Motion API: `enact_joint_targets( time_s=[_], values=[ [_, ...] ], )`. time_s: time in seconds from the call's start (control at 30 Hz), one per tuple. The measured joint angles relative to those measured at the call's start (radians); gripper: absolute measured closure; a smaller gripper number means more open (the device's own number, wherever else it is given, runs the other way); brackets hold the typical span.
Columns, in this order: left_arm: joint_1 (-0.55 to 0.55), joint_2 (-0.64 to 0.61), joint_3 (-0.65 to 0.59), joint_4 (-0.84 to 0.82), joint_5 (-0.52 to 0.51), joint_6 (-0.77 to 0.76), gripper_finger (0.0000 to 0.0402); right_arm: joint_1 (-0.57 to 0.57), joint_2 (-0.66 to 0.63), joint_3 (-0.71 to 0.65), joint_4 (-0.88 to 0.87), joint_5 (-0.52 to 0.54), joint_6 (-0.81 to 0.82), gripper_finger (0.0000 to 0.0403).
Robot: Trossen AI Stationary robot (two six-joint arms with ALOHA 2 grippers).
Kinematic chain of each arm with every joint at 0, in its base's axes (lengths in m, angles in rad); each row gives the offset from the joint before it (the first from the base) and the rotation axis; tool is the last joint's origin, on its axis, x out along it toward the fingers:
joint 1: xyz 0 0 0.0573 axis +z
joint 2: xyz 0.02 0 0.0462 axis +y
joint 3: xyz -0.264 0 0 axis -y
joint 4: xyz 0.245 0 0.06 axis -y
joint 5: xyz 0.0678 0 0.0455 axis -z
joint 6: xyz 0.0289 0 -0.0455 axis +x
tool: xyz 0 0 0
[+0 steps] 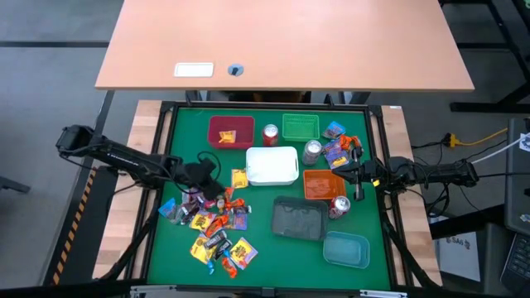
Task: Sort candy
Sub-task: Put the orange candy into the white bin
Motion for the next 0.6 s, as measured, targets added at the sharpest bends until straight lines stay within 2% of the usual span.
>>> enact_joint_targets(
  time_s=[0.17, 0.6],
  values=[
    [-0.01, 0.0, 0.0, -0.049, 0.01, -0.08, 0.0257, 0.0, 0.0, 0.0, 0.0, 0.0, 0.0, 0.0397],
    [-0.01, -0.001, 0.0, -0.147, 0.001, -0.142, 0.0257, 0.0, 0.0, 0.0, 0.0, 0.0, 0.0, 0.0397]
  ],
)
